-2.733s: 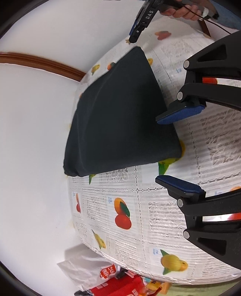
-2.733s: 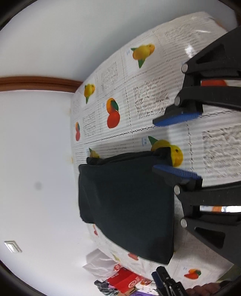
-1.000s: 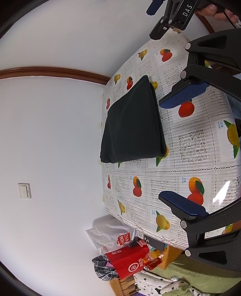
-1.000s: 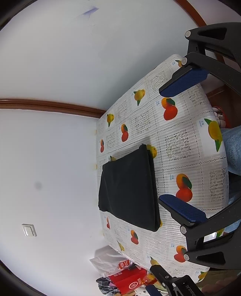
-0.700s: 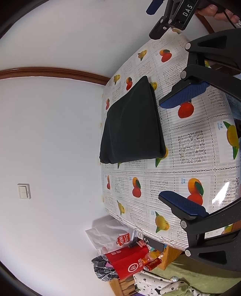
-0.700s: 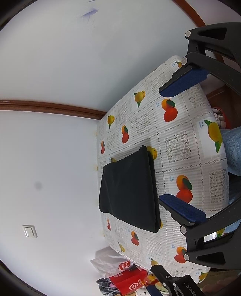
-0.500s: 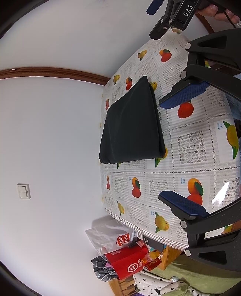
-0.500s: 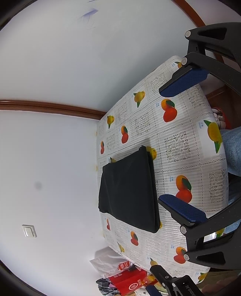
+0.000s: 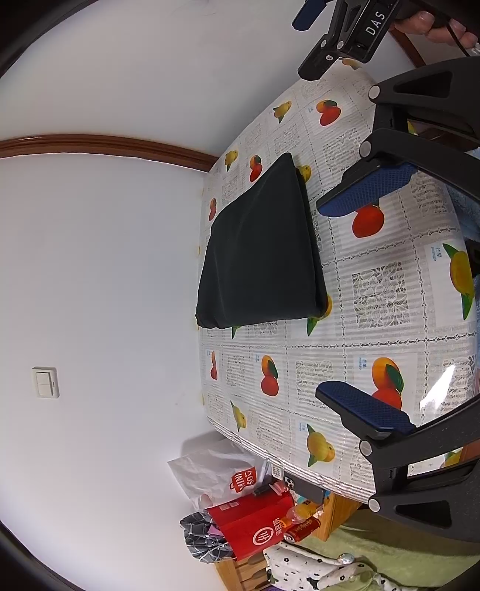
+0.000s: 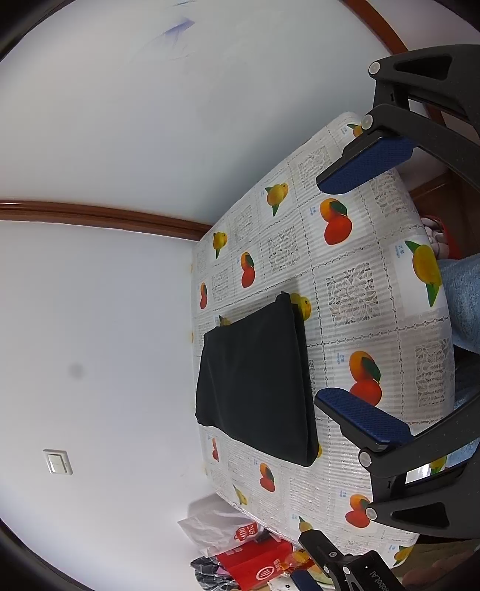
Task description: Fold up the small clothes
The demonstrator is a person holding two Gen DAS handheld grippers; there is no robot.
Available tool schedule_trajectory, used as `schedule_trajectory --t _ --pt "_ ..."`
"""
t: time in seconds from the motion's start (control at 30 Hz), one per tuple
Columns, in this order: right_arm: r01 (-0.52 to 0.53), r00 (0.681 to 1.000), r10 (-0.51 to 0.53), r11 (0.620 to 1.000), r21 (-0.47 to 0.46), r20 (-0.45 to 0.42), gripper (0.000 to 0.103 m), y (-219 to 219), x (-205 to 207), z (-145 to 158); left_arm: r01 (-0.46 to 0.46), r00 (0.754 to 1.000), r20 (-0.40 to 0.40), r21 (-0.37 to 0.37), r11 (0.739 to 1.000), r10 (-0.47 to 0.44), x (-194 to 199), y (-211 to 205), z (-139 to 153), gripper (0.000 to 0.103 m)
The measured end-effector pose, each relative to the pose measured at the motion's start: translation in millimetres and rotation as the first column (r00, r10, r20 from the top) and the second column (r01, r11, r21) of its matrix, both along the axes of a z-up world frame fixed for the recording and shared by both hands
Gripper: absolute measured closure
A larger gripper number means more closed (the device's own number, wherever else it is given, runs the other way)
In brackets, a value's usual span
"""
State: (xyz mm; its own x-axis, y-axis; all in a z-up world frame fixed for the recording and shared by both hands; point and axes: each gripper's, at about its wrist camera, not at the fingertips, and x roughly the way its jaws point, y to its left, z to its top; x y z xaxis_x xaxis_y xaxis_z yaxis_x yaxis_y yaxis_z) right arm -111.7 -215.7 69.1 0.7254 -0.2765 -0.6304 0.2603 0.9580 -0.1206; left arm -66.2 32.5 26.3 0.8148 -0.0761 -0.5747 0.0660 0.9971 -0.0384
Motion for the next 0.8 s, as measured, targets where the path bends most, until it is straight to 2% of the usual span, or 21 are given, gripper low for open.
schedule_trajectory --t 0.8 --pt "-0.009 1.000 0.009 1.000 -0.005 0.009 0.000 -5.6 -2.0 2.5 -0.007 1.000 -0.015 -0.011 1.000 0.007 5.4 -4.1 -2.6 0.013"
